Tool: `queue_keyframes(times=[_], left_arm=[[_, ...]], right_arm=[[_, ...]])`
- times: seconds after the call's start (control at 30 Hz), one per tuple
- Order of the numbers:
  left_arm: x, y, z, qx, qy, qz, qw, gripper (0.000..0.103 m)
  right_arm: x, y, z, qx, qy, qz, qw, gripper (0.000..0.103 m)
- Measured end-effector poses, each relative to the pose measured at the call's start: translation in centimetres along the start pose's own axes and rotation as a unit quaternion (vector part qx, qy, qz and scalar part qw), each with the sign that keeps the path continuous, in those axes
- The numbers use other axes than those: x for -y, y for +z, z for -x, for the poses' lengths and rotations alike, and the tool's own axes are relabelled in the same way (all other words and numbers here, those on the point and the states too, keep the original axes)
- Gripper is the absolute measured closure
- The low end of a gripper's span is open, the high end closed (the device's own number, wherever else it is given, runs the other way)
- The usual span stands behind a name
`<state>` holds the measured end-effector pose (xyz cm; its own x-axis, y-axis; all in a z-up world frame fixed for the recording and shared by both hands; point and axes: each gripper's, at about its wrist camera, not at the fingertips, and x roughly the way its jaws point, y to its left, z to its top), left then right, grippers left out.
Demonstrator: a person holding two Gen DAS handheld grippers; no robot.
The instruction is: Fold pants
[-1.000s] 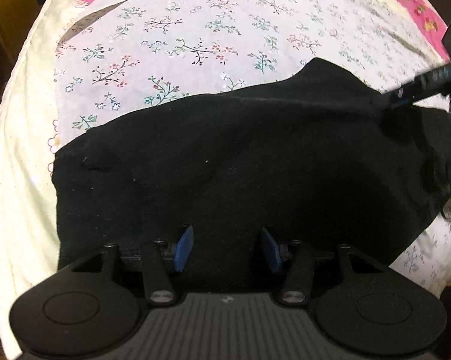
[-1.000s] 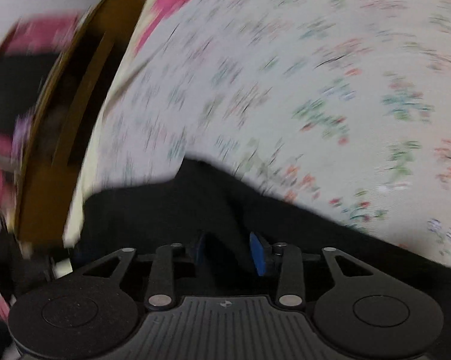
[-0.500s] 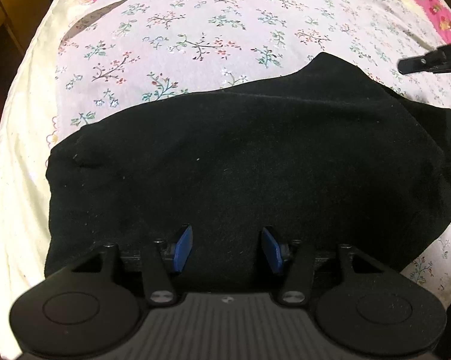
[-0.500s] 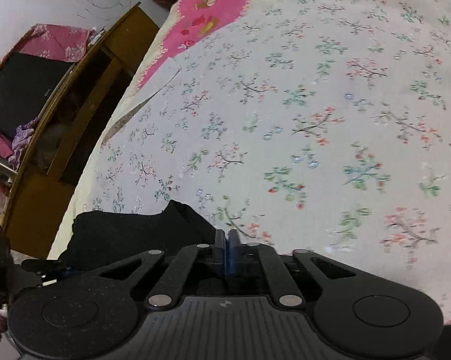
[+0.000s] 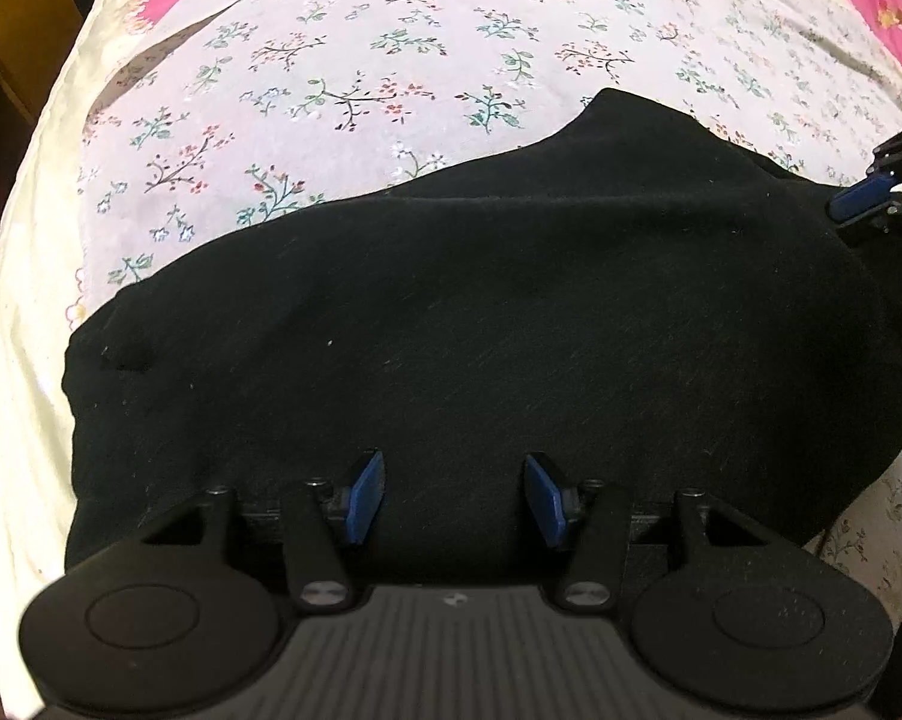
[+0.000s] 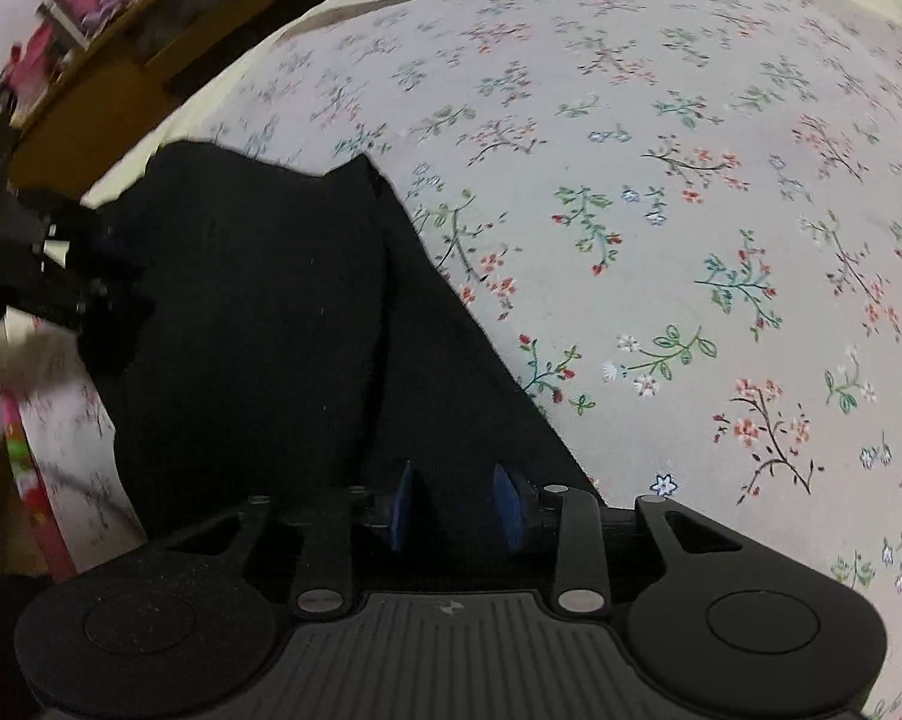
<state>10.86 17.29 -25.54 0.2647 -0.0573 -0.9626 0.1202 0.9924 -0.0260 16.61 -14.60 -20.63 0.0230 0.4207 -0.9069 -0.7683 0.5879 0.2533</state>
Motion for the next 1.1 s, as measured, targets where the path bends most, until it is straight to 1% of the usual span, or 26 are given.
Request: queue_keyframes(times=[0.1, 0.17, 0.2, 0.3, 0.33, 0.4, 0.47, 0.57, 0.67, 0.73, 0.8, 0.87, 0.9, 0.93, 0.97, 1.03, 1.1], left_arm=[[0.4, 0.1, -0.1, 0.001, 0.003, 0.001, 1.0, 0.042], [0.5, 0.0, 0.1, 0.0, 0.005, 0.001, 1.0, 0.042], [0.6, 0.0, 0.1, -0.001, 0.006, 0.0, 1.0, 0.042], [0.8, 0.1, 0.1, -0.003, 0.008, -0.002, 1.0, 0.04], [0.8, 0.1, 0.2, -0.004, 0.009, -0.003, 0.9999, 0.039], [0.9, 0.1, 0.3, -0.006, 0.011, -0.004, 0.9999, 0.039], [0.8, 0.1, 0.3, -0.007, 0.01, -0.002, 0.9999, 0.039], [0.8, 0.2, 0.1, -0.008, 0.01, 0.0, 0.9999, 0.038], [0.6, 0.4, -0.1, -0.01, 0.008, -0.001, 0.9999, 0.038], [0.5, 0.5, -0.4, -0.013, 0.006, 0.0, 0.9999, 0.037], [0.5, 0.7, -0.4, -0.015, 0.008, -0.003, 0.9999, 0.037], [0.8, 0.9, -0.2, -0.012, 0.009, -0.005, 0.9999, 0.037], [1.0, 1.0, 0.1, -0.011, 0.009, -0.007, 0.9999, 0.037], [1.1, 1.1, 0.4, -0.007, 0.007, -0.009, 0.9999, 0.037], [1.3, 1.2, 0.7, -0.004, 0.005, -0.009, 0.9999, 0.037], [1.9, 1.6, 1.3, 0.006, 0.0, -0.01, 0.9999, 0.037], [2.9, 2.3, 1.9, 0.021, -0.012, -0.011, 0.9996, 0.037]], right_arm=[[0.1, -0.3, 1.2, 0.026, 0.002, 0.012, 1.0, 0.085], [0.7, -0.4, 1.9, 0.045, -0.007, 0.01, 0.999, 0.082], [0.9, -0.4, 1.9, 0.047, -0.01, 0.015, 0.999, 0.079], [0.8, 0.1, 0.4, 0.02, -0.024, 0.054, 0.998, 0.078], [0.7, 0.2, 0.0, 0.009, -0.022, 0.066, 0.998, 0.087], [0.3, 0.3, -0.4, -0.01, -0.027, 0.068, 0.997, 0.103], [0.2, -0.1, -0.1, -0.016, -0.039, 0.066, 0.997, 0.103], [0.7, -0.6, 0.8, -0.02, -0.065, 0.045, 0.997, 0.103], [2.4, -1.5, 1.8, -0.02, -0.1, 0.004, 0.995, 0.103], [3.8, -2.3, 2.2, -0.01, -0.127, -0.027, 0.992, 0.103], [4.7, -2.7, 2.6, -0.003, -0.115, -0.063, 0.991, 0.103], [4.5, -2.8, 3.7, 0.027, -0.137, -0.074, 0.987, 0.103], [4.5, -3.1, 4.6, 0.045, -0.14, -0.09, 0.985, 0.099], [4.6, -3.6, 5.4, 0.056, -0.134, -0.109, 0.983, 0.096], [4.6, -4.2, 6.0, 0.059, -0.126, -0.119, 0.983, 0.097], [4.2, -5.6, 6.2, 0.039, -0.14, -0.097, 0.985, 0.09], [4.6, -7.5, 5.9, 0.011, -0.173, -0.087, 0.981, 0.093]])
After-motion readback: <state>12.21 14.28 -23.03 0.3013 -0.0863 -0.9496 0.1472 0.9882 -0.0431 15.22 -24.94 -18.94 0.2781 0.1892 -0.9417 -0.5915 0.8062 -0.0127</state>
